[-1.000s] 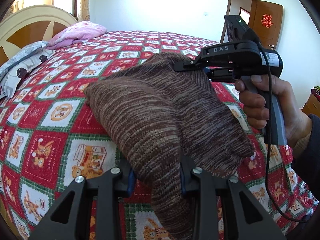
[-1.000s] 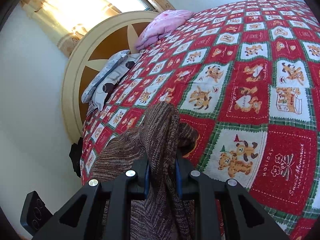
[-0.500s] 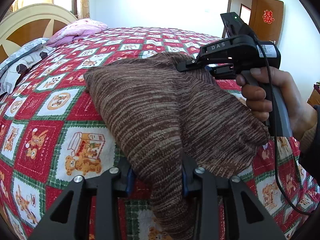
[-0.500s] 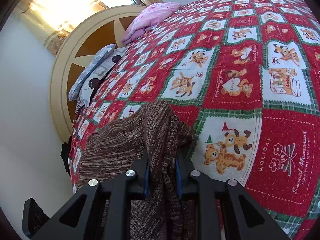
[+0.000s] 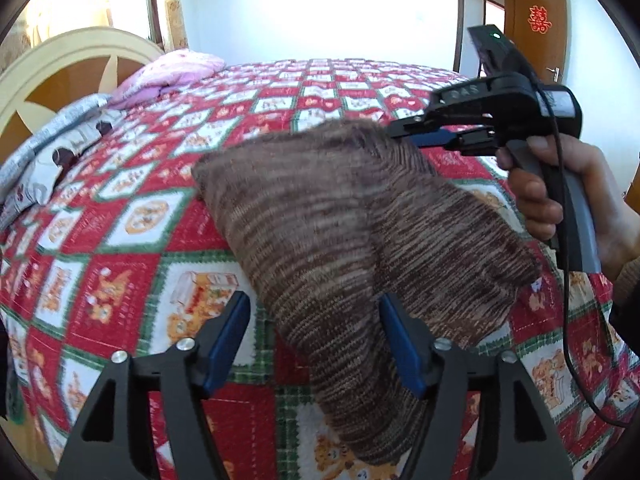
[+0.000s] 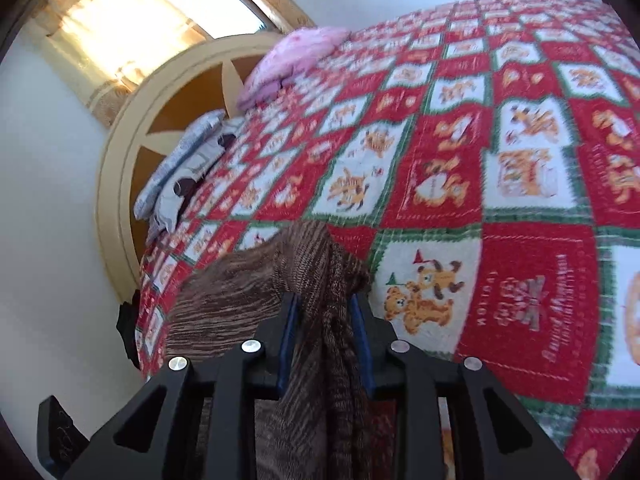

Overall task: Fold small clothes
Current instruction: 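Lower the folded sweater onto the quilt and open both grippers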

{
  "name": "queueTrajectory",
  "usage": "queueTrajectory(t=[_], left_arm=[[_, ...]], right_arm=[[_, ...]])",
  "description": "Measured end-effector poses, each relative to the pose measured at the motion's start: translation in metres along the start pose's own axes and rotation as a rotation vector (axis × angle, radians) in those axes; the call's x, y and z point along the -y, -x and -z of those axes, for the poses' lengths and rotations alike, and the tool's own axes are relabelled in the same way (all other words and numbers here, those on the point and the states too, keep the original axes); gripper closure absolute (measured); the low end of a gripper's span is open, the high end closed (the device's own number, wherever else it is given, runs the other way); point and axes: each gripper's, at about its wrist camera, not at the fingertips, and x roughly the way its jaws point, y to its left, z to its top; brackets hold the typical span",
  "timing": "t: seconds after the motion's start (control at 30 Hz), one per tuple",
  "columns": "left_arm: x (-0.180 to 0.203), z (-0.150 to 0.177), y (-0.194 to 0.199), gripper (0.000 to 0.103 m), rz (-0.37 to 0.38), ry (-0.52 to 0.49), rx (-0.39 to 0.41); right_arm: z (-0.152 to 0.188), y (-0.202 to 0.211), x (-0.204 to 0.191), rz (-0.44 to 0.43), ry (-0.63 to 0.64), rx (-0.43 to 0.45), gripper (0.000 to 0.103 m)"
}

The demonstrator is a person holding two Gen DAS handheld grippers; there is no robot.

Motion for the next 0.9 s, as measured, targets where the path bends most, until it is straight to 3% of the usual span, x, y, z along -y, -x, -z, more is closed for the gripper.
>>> queueTrajectory(t=[0.03, 0.1, 0.23, 0.33, 0.43, 0.47, 0.63, 0.7, 0.77, 0.83, 0.9], left_arm=[[-0.002, -0.002, 0.006, 0.025, -0.014, -0.001, 0.026], [-0.010, -0.008, 0.017, 0.008, -0.046, 0.017, 0.084], [-0.030, -0.017, 0.010, 0.005, -0.142, 0.076, 0.114], [-0.041, -0.017, -0.013, 0.005, -0.193, 0.101, 0.067], [-0.045, -0.009, -0.029, 0.004, -0.202, 0.119, 0.008], [-0.045, -0.006, -0.029, 0.002, -0.201, 0.125, 0.006], [-0.052, -0.001, -0.026, 0.000, -0.202, 0.184, 0.023], [-0.052, 0.000, -0.017, 0.000, -0.203, 0.202, 0.023], [-0.047, 0.002, 0.001, 0.000, -0.192, 0.215, 0.033], [-0.042, 0.003, 0.017, 0.000, -0.169, 0.219, 0.057], [-0.034, 0.005, 0.037, 0.000, -0.153, 0.211, 0.089]], right_arm=[[0.001, 0.008, -0.002, -0.003, 0.005, 0.019, 0.075], [0.006, 0.027, -0.011, -0.025, 0.030, 0.055, 0.074], [0.022, 0.048, -0.035, -0.104, 0.099, 0.057, 0.069], [0.044, 0.040, -0.051, -0.139, 0.165, -0.034, 0.069], [0.067, 0.017, -0.048, 0.052, 0.224, -0.121, 0.068], [0.071, 0.012, -0.044, 0.079, 0.220, -0.140, 0.068], [0.077, 0.026, -0.034, 0.053, 0.160, -0.086, 0.068], [0.084, 0.045, -0.042, 0.100, 0.163, -0.048, 0.068], [0.095, 0.066, -0.053, 0.163, 0.195, -0.001, 0.058], [0.110, 0.089, -0.065, 0.218, 0.227, 0.057, 0.055], [0.123, 0.108, -0.073, 0.226, 0.234, 0.107, 0.054]])
